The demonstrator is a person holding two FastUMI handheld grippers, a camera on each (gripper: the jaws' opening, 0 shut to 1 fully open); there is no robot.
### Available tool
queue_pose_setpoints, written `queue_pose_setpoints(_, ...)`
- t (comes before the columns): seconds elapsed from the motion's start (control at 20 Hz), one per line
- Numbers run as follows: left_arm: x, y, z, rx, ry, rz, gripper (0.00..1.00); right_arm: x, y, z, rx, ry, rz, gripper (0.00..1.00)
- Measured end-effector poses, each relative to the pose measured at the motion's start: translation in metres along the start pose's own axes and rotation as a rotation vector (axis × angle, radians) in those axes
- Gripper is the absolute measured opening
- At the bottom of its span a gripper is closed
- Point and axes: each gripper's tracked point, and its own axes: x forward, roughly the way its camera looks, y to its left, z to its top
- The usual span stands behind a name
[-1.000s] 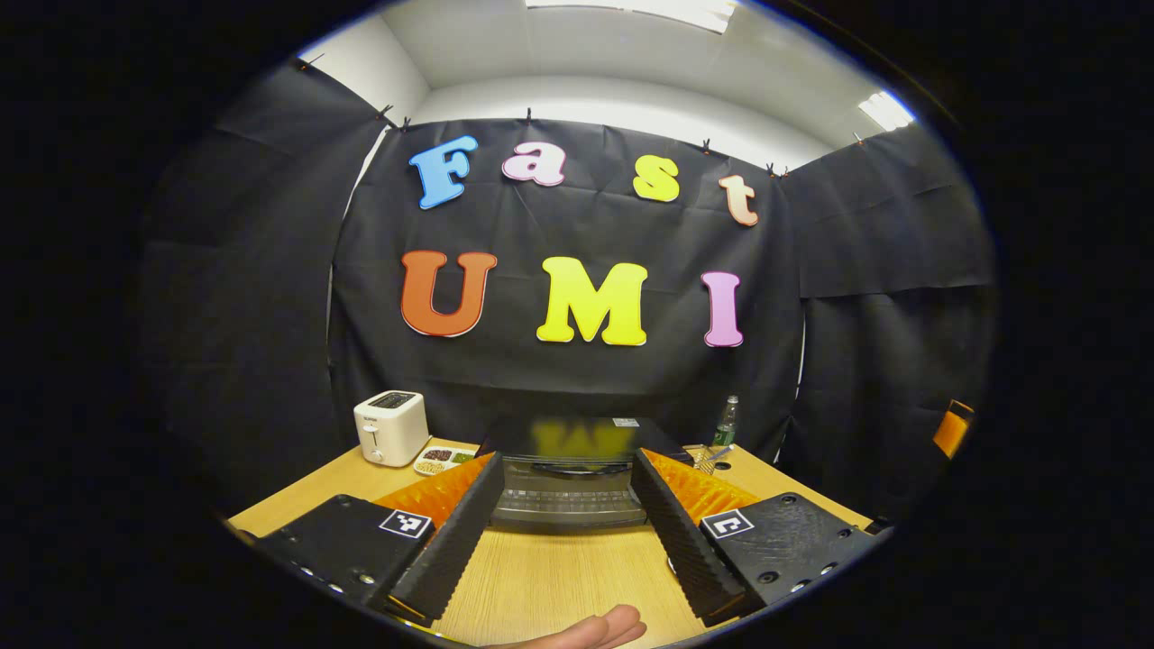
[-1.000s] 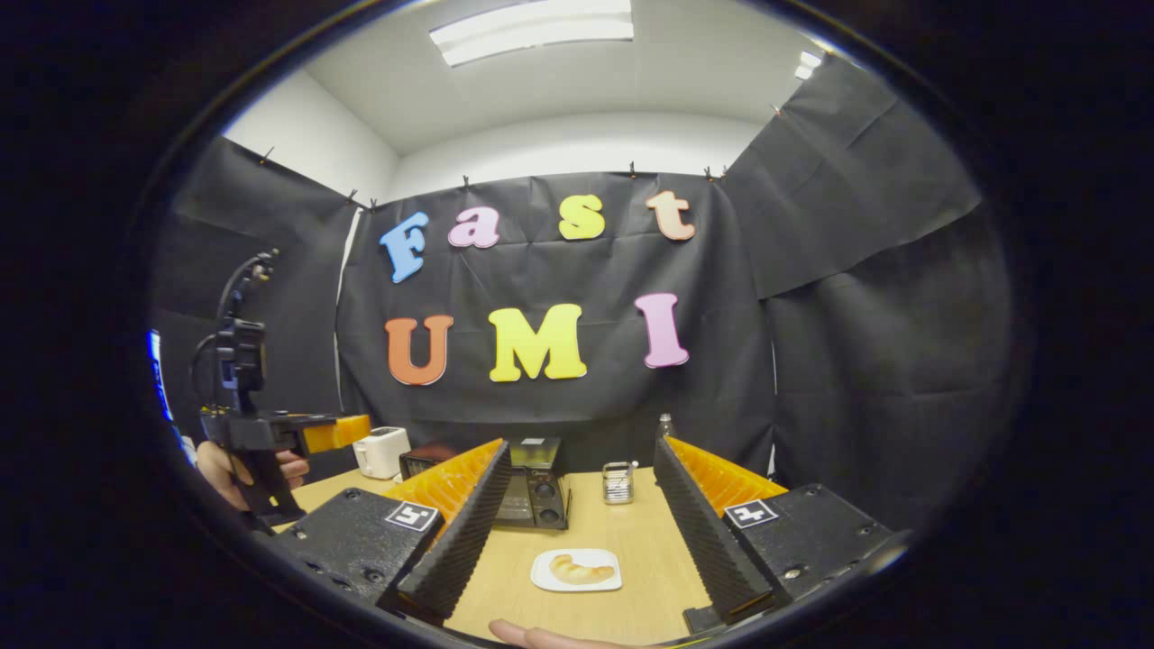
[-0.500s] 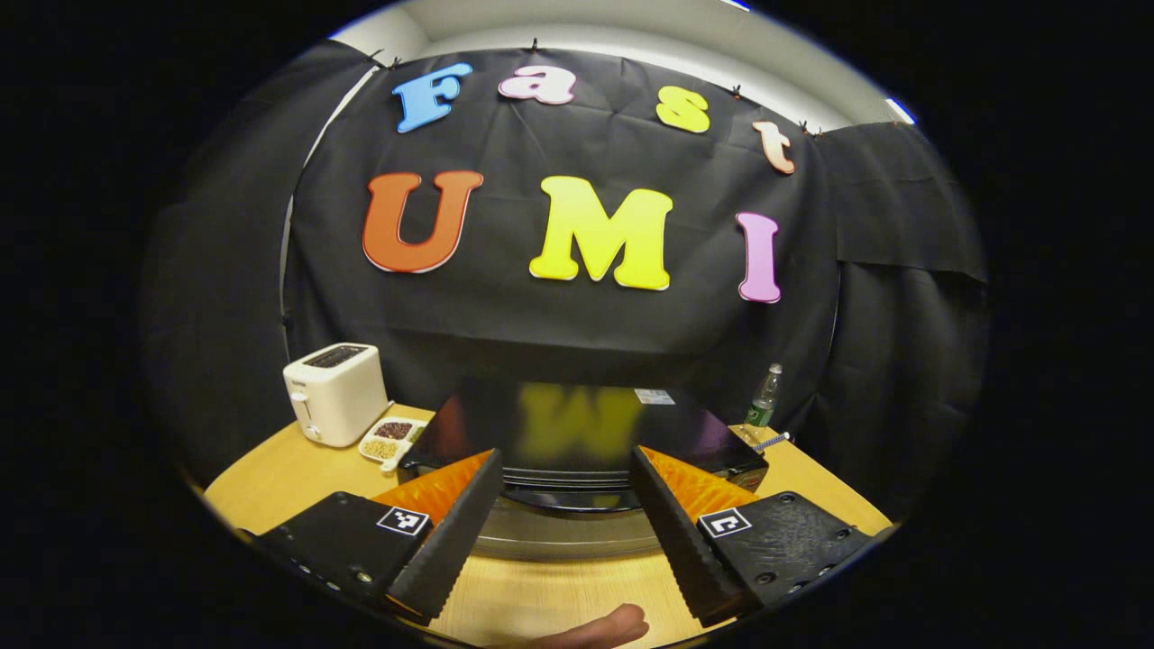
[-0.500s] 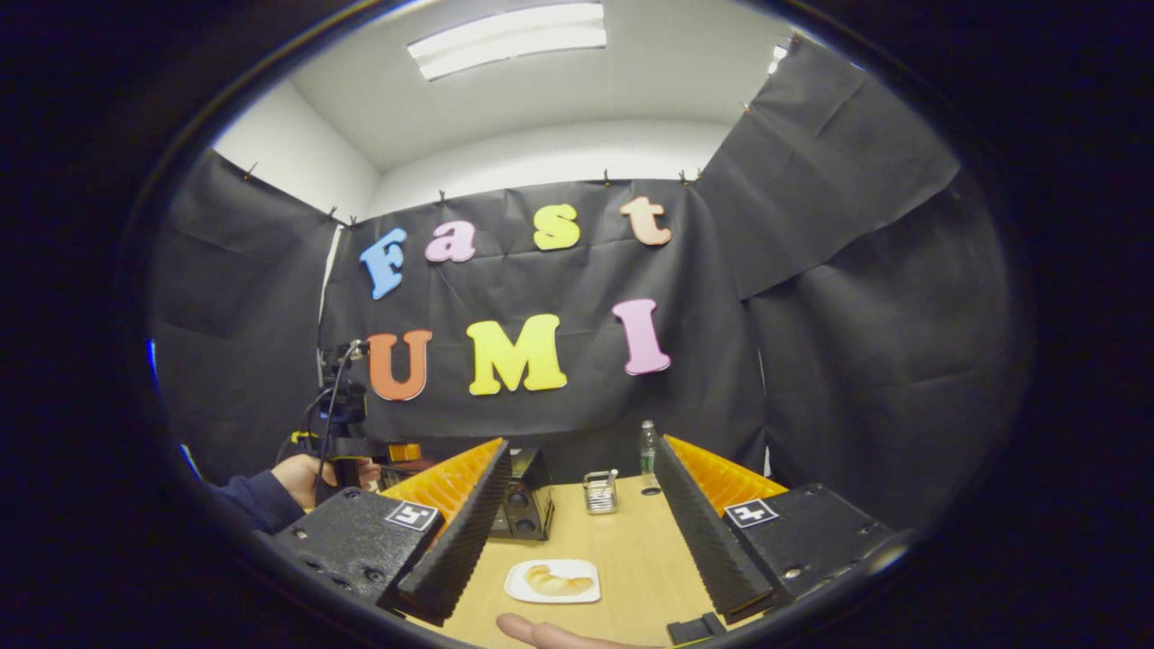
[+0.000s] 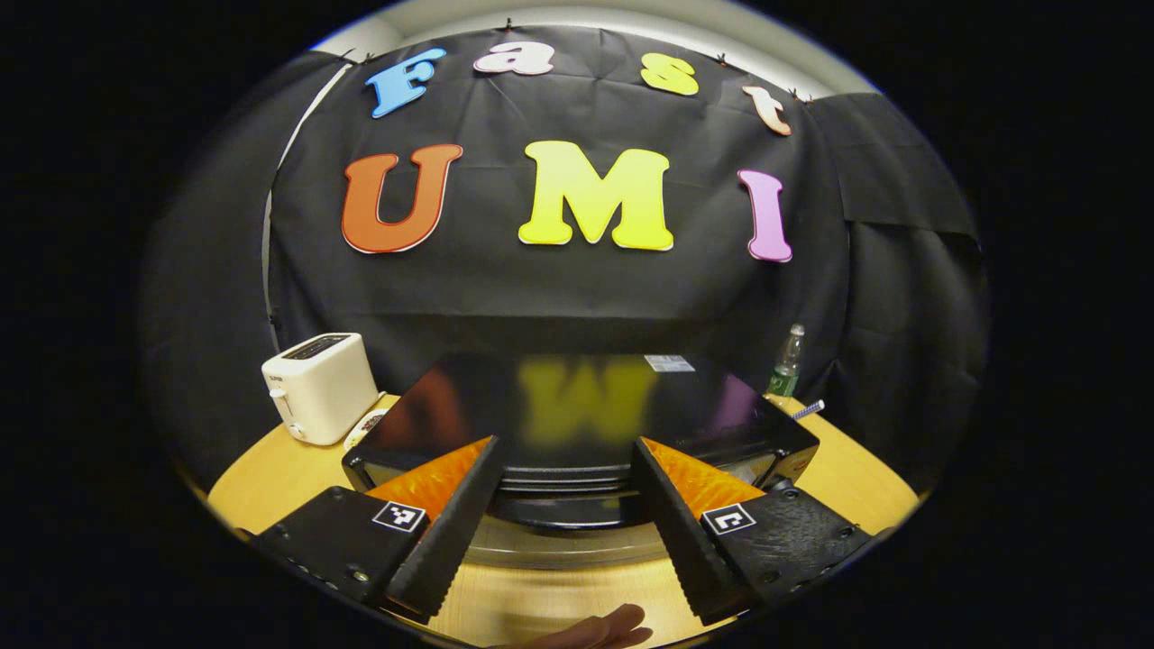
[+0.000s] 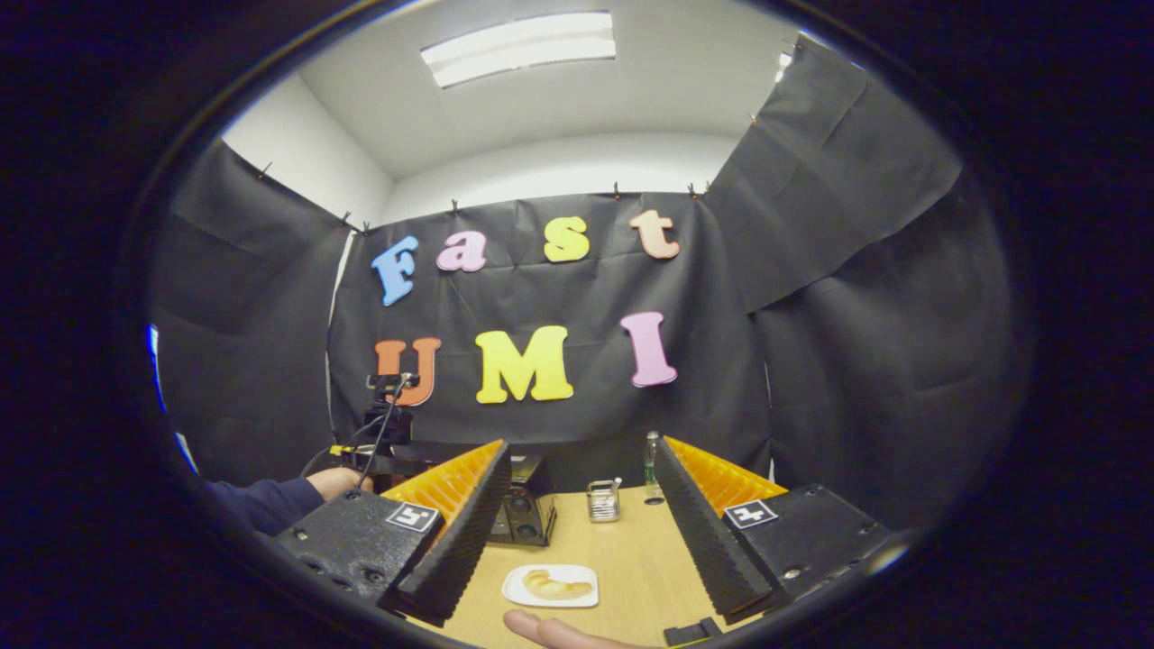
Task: Open the electric oven with the left hand, put the food in, and close the electric oven.
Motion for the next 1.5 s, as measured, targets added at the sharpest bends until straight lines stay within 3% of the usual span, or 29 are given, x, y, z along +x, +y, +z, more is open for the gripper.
queue_pose_setpoints(0.05, -0.004, -0.001, 0.0, 0.03, -0.002, 0.004, 0.96, -0.002, 0.0, 0.0, -0.003, 0.001, -0.001, 1.0)
queue_pose_setpoints(0.2, -0.008, -0.007, -0.011, -0.032, 0.018, -0.039, 0.97, -0.006, -0.002, -0.001, -0.006, 0.013, -0.016, 1.0)
queue_pose_setpoints(0.85, -0.068, -0.014, -0.04, -0.012, -0.05, -0.036, 0.96, -0.022, 0.0, 0.01, -0.049, 0.015, -0.039, 1.0)
queue_pose_setpoints(1.1, -0.076, -0.016, -0.124, -0.062, 0.136, -0.027, 0.95, -0.021, 0.004, 0.006, -0.046, 0.025, -0.028, 1.0)
queue_pose_setpoints(1.45, -0.088, -0.024, -0.184, -0.043, 0.242, -0.021, 0.96, -0.013, 0.003, -0.012, -0.017, 0.069, -0.029, 1.0)
queue_pose_setpoints(1.5, -0.089, -0.023, -0.175, -0.01, 0.198, -0.018, 0.98, -0.012, 0.004, -0.016, -0.013, 0.081, -0.027, 1.0)
